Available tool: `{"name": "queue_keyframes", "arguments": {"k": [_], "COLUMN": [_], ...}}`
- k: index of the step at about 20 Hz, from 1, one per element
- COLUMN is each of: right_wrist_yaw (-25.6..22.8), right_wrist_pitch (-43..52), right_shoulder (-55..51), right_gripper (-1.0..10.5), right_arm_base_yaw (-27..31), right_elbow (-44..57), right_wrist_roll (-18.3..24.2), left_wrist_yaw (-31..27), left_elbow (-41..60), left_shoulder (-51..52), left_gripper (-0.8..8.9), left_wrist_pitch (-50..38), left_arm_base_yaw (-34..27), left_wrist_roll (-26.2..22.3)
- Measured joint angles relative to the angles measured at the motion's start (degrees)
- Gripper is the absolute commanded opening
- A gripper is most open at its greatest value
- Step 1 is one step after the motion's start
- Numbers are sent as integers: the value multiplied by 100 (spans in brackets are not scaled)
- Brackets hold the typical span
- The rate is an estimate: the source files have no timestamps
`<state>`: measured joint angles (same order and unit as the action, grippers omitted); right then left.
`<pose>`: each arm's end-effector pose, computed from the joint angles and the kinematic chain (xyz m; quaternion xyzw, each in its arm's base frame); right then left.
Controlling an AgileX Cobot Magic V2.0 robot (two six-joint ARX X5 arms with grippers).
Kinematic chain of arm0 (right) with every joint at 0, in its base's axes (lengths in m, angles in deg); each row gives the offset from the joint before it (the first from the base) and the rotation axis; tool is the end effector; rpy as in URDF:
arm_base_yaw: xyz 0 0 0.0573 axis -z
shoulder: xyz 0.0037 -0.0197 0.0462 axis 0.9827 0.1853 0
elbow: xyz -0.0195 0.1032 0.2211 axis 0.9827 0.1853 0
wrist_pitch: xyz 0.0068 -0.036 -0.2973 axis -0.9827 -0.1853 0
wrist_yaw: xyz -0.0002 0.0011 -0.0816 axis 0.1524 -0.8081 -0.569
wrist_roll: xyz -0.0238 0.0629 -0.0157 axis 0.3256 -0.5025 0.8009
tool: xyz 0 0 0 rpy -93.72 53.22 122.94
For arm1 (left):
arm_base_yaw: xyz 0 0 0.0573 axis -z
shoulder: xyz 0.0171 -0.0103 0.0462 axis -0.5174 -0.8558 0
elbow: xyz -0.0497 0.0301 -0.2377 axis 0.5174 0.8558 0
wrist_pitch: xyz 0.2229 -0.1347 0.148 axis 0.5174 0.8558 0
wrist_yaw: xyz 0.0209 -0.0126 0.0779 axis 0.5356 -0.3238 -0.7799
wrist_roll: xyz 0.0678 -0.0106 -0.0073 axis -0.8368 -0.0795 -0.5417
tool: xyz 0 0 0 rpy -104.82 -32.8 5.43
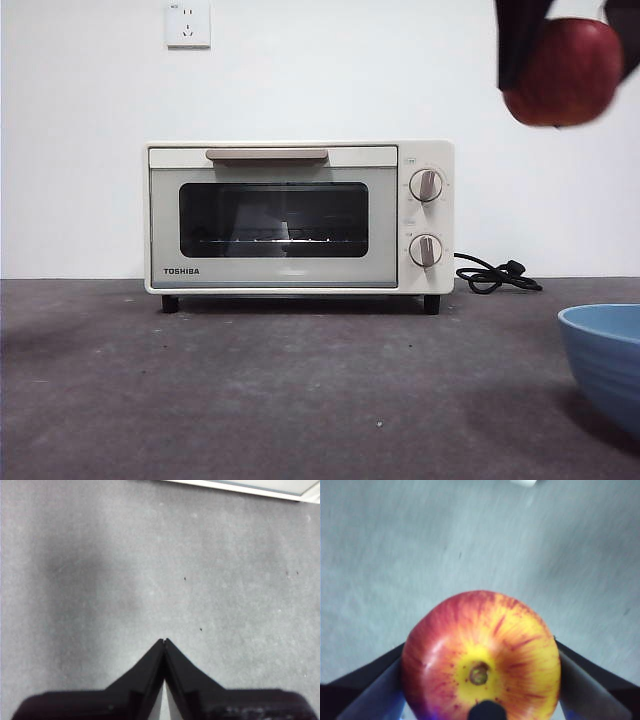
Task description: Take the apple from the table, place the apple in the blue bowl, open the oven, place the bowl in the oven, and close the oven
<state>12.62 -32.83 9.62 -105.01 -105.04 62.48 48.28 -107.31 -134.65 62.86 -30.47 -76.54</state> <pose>0.2723 0.1305 0.2978 -0.0754 0.5109 0.1619 0.8409 0.2638 -0.0193 0.2322 -0.1155 0.4365 -0.1238 0.8836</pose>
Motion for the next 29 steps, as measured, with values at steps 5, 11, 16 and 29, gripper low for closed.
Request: {"name": "queue_keyframes", "arguments": {"k": [5,11,16,29], "right_wrist_yaw": [-39,247,446,446], "right_wrist_pitch": [511,898,1060,1215], "right_shoulder": [-1231,-1447,-1445,-1309], "right_gripper": [-8,-8,-8,3], "right_arm_base_yaw": [-11,-13,-13,-13], "right_elbow": [1998,2973,3185,3427], "right_wrist_roll": [-494,-874,-1005,-1305], "left_wrist_yaw": [721,990,994,474], "left_elbow": [0,-603,-1943,-3783], "left_shoulder": [0,-581,-1906,-4181], "left_gripper": [-6,-6,-6,-6], "left_wrist_pitch": [-638,-1554,-1576,-1823], "left_arm_base_yaw": [2,267,721,1552], "left_wrist_roll": [-37,380,422,422]}}
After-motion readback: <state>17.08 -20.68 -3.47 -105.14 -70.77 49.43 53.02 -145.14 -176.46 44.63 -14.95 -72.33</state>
